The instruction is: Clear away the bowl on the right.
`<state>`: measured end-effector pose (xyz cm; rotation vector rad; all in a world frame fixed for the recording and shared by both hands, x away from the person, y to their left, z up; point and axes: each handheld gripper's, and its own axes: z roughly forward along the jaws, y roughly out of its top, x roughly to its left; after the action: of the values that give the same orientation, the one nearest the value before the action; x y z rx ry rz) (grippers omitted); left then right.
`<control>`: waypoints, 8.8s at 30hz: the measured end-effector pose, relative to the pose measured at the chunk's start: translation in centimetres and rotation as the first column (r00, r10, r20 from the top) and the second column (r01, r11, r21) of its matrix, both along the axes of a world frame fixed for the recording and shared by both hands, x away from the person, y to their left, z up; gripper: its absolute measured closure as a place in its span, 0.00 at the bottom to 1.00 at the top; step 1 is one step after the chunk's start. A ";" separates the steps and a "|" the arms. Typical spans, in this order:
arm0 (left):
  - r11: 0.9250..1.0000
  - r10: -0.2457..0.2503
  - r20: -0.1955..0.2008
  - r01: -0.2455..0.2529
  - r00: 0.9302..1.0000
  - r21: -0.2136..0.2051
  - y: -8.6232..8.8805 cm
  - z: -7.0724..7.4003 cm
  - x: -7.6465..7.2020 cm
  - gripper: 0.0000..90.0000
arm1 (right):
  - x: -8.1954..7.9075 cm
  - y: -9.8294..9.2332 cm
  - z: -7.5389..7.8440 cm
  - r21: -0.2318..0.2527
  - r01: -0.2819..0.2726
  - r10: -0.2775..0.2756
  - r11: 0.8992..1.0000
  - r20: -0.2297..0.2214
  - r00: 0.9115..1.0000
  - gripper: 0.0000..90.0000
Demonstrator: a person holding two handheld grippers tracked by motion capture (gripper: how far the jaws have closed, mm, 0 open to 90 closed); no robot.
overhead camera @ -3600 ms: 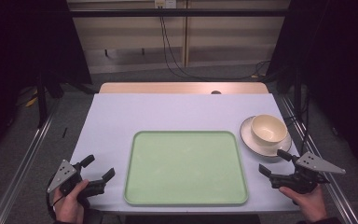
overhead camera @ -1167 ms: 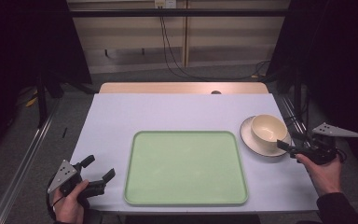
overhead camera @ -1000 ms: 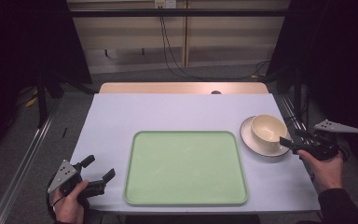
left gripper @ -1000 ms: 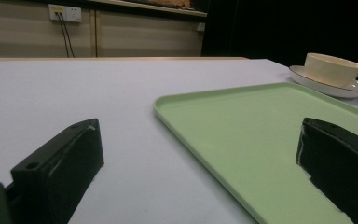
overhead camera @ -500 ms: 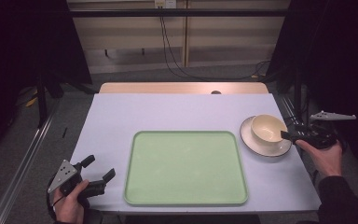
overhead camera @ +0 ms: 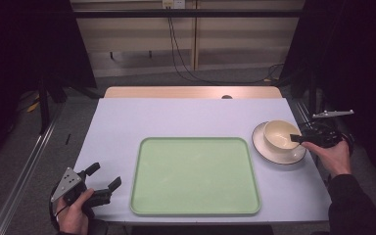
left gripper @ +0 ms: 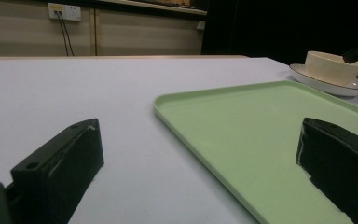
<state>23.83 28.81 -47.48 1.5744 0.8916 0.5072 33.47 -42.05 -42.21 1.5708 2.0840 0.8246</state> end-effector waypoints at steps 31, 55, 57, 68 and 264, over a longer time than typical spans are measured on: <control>1.000 -0.003 0.001 0.003 1.000 0.006 0.1 0.0 0.0 0.01 | 2.7 0.7 -2.4 0.024 -0.004 0.008 1.000 -0.165 0.986 0.76; 1.000 -0.003 0.004 0.003 1.000 0.006 0.2 0.0 -0.2 0.01 | 2.6 0.1 -2.0 0.125 0.054 -0.032 0.991 -0.169 0.985 0.94; 1.000 -0.006 0.002 0.006 1.000 -0.008 0.1 0.0 -0.2 0.01 | 2.5 0.1 -1.9 0.134 0.055 -0.032 0.989 -0.171 0.985 0.94; 1.000 0.001 0.002 -0.001 1.000 -0.007 0.2 0.0 -0.3 0.01 | 2.3 -0.1 -1.8 0.179 0.050 -0.023 0.983 -0.149 0.989 0.93; 1.000 -0.005 0.032 0.005 0.999 0.009 0.3 0.1 -0.4 0.01 | 6.2 13.8 -2.4 0.228 -0.169 0.223 0.959 -0.237 0.946 0.93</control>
<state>23.41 29.06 -47.33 1.5719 0.8620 0.5321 39.65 -28.29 -44.59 1.6727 2.4435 0.9744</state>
